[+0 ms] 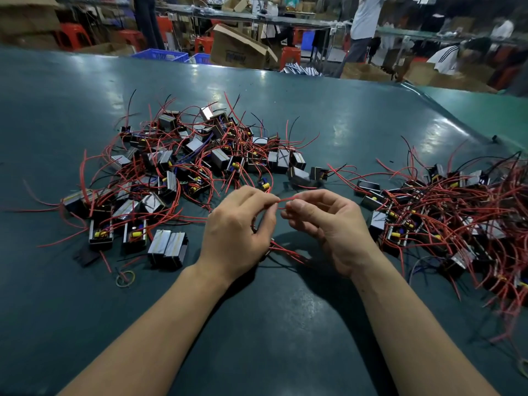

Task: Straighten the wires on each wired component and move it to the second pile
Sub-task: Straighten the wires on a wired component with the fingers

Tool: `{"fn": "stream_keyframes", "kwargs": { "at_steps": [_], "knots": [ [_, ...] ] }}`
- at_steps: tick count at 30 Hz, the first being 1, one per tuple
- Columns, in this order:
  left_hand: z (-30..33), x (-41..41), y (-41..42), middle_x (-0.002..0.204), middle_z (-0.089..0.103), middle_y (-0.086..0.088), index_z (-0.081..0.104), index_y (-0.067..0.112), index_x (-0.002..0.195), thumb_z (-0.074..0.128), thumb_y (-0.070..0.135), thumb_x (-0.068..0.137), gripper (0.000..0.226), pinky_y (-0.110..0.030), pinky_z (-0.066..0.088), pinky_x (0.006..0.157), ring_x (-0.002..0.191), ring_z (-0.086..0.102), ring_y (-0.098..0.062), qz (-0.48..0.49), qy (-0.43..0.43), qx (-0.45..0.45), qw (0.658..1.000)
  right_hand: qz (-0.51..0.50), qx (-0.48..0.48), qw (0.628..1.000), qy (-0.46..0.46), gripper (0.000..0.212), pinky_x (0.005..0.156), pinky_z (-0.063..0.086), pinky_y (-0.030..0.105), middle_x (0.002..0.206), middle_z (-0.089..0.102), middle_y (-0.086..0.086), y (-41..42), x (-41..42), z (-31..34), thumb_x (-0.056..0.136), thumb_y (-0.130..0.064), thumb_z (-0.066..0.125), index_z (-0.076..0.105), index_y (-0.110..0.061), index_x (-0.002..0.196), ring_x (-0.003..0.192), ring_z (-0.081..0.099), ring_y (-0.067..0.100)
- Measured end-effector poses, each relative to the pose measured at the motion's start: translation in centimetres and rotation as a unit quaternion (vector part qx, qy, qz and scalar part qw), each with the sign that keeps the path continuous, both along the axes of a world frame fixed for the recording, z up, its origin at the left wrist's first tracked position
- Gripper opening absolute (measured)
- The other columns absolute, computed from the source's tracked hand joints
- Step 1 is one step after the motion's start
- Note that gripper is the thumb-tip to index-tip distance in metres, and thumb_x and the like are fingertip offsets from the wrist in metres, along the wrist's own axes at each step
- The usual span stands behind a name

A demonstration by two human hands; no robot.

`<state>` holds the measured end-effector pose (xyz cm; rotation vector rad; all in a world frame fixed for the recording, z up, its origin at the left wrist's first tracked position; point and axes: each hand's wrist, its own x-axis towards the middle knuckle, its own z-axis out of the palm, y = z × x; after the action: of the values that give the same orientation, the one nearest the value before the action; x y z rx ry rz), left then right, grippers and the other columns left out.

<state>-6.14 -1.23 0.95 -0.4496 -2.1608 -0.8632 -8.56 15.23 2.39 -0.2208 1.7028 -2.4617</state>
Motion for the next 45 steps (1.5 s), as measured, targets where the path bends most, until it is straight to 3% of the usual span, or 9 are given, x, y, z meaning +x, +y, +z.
{"fn": "stream_keyframes", "kwargs": {
  "at_steps": [9, 15, 21, 26, 30, 39, 45],
  "knots": [
    [-0.58, -0.62, -0.22, 0.089, 0.07, -0.007, 0.073, 0.002, 0.108, 0.071, 0.001, 0.083, 0.025, -0.03, 0.049, 0.076, 0.082, 0.058, -0.027, -0.012, 0.033, -0.043, 0.998, -0.019, 0.032, 0.998, 0.057, 0.019, 0.063, 0.056, 0.026, 0.084, 0.073, 0.011, -0.31, 0.33, 0.33, 0.074, -0.012, 0.073, 0.068, -0.005, 0.091, 0.075, 0.073, 0.025],
    [-0.22, -0.42, -0.06, 0.088, 0.07, -0.006, 0.074, 0.002, 0.099, 0.069, 0.005, 0.086, 0.014, -0.032, 0.05, 0.074, 0.08, 0.059, -0.025, -0.039, 0.022, -0.028, 0.999, -0.033, 0.07, 0.993, 0.085, 0.007, 0.063, 0.056, 0.026, 0.082, 0.074, 0.01, -0.28, 0.41, 0.29, 0.082, -0.005, 0.071, 0.068, -0.01, 0.086, 0.078, 0.073, 0.025],
    [-0.11, -0.07, 0.19, 0.091, 0.071, -0.005, 0.073, 0.005, 0.106, 0.071, 0.008, 0.086, 0.02, -0.039, 0.054, 0.075, 0.084, 0.063, -0.023, -0.033, -0.016, -0.001, 0.999, -0.042, 0.034, 0.996, 0.073, 0.007, 0.068, 0.057, 0.026, 0.083, 0.074, 0.013, -0.34, 0.32, 0.19, 0.076, -0.014, 0.073, 0.074, -0.011, 0.082, 0.078, 0.072, 0.023],
    [-0.18, -0.15, 0.15, 0.083, 0.073, -0.009, 0.075, 0.008, 0.108, 0.072, 0.012, 0.086, 0.022, -0.039, 0.054, 0.067, 0.076, 0.066, -0.024, -0.012, -0.016, 0.017, 1.0, -0.027, -0.005, 0.999, 0.036, 0.014, 0.068, 0.057, 0.025, 0.083, 0.073, 0.014, -0.64, 0.17, 0.04, 0.074, -0.014, 0.072, 0.073, -0.004, 0.085, 0.079, 0.071, 0.021],
    [-0.21, -0.16, 0.2, 0.08, 0.074, -0.004, 0.076, 0.009, 0.103, 0.075, 0.011, 0.084, 0.019, -0.038, 0.053, 0.062, 0.069, 0.063, -0.023, -0.02, 0.006, 0.022, 1.0, -0.03, -0.006, 0.999, 0.026, 0.016, 0.063, 0.056, 0.024, 0.082, 0.074, 0.013, -0.61, 0.22, 0.16, 0.074, -0.014, 0.072, 0.071, -0.004, 0.086, 0.075, 0.072, 0.021],
    [-0.2, -0.19, 0.22, 0.092, 0.075, -0.006, 0.075, 0.004, 0.101, 0.07, 0.008, 0.088, 0.015, -0.04, 0.055, 0.073, 0.083, 0.07, -0.023, -0.049, 0.008, 0.034, 0.998, -0.063, 0.057, 0.996, 0.03, 0.002, 0.053, 0.053, 0.023, 0.084, 0.074, 0.013, -0.27, 0.44, 0.48, 0.087, -0.009, 0.068, 0.07, -0.008, 0.088, 0.07, 0.072, 0.023],
    [-0.11, -0.19, 0.06, 0.089, 0.072, -0.007, 0.073, 0.001, 0.098, 0.068, 0.003, 0.088, 0.012, -0.039, 0.054, 0.07, 0.078, 0.067, -0.023, -0.035, 0.03, 0.025, 0.999, -0.046, 0.072, 0.996, 0.033, 0.008, 0.049, 0.052, 0.023, 0.088, 0.074, 0.013, -0.4, 0.53, 0.53, 0.092, -0.011, 0.062, 0.069, -0.009, 0.089, 0.07, 0.072, 0.024]
  ]
}}
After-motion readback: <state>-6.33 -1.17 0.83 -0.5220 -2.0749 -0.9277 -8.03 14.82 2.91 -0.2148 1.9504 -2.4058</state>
